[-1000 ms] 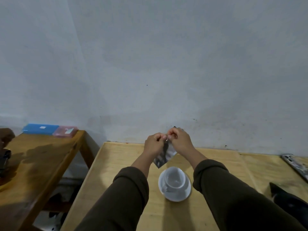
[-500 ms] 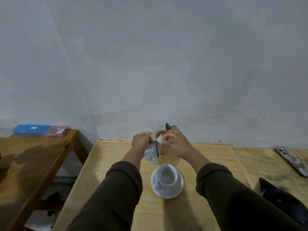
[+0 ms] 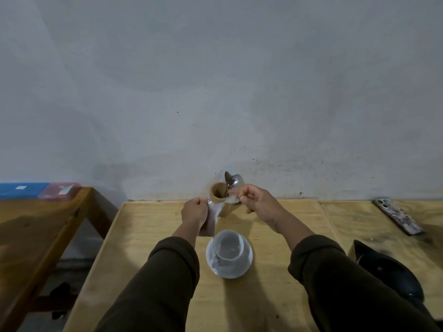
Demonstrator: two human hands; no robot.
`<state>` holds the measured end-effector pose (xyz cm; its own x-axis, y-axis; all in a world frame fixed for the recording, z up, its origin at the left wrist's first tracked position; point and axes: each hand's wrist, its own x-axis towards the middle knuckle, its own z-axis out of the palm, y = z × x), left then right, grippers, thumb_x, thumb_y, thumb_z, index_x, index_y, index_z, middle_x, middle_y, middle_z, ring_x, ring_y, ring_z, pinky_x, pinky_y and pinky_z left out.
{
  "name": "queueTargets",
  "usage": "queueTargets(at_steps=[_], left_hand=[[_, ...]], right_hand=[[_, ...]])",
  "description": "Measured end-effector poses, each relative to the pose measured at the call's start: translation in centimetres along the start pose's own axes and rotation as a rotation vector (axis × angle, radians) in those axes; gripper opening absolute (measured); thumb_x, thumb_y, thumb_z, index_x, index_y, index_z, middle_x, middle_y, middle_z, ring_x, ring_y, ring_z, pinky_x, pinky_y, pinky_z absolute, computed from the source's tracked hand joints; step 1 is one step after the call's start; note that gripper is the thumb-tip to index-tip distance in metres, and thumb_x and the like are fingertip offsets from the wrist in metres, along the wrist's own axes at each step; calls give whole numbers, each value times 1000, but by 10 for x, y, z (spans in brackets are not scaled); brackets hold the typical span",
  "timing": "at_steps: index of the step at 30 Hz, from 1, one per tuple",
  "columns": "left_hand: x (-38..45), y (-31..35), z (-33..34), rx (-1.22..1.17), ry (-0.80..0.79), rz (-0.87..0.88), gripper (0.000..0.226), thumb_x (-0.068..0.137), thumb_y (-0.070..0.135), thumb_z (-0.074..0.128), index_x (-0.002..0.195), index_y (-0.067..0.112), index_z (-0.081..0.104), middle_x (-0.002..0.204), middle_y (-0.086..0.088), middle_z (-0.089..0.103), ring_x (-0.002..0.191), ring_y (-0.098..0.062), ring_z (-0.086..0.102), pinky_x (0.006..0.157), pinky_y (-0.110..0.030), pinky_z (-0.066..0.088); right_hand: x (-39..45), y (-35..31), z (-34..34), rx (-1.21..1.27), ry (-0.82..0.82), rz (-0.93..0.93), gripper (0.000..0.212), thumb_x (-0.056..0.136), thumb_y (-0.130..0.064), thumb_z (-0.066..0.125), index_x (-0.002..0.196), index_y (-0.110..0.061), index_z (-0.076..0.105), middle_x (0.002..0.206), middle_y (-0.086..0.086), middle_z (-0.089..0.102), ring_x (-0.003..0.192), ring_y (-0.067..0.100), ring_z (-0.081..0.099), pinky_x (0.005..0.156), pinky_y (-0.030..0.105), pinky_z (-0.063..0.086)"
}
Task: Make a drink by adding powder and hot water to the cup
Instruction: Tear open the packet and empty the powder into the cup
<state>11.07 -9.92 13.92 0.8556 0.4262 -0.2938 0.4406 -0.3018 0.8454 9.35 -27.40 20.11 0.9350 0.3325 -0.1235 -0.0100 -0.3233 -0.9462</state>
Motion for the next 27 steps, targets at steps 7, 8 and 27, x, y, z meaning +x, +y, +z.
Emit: queueTargets(at_steps=[7, 8, 27], left_hand=[[-7, -26, 13, 200, -128, -119, 31, 97, 24, 46, 103, 4, 70, 101, -12, 68, 81, -22, 55, 73, -29, 42], [-9, -29, 14, 237, -142, -132, 31, 97, 24, 47, 101, 3, 69, 98, -11, 67, 81, -22, 57, 73, -28, 42], [-14, -12, 22, 477, -352, -218, 37, 94, 37, 51, 71, 8, 49, 71, -5, 53, 75, -20, 55, 70, -27, 48]], right_hand=[[-15, 35, 20, -392, -76, 77, 19, 85, -7, 56, 97, -22, 52, 72, -2, 52, 65, 11, 48, 60, 22, 40], [-18, 42, 24, -450, -113, 89, 26, 82, -6, 59, 101, -23, 53, 70, -3, 50, 62, 11, 46, 58, 21, 39], [-19, 97, 54, -524, 121, 120, 25, 88, -11, 55, 101, -21, 73, 99, 4, 74, 90, 16, 64, 61, 1, 31]])
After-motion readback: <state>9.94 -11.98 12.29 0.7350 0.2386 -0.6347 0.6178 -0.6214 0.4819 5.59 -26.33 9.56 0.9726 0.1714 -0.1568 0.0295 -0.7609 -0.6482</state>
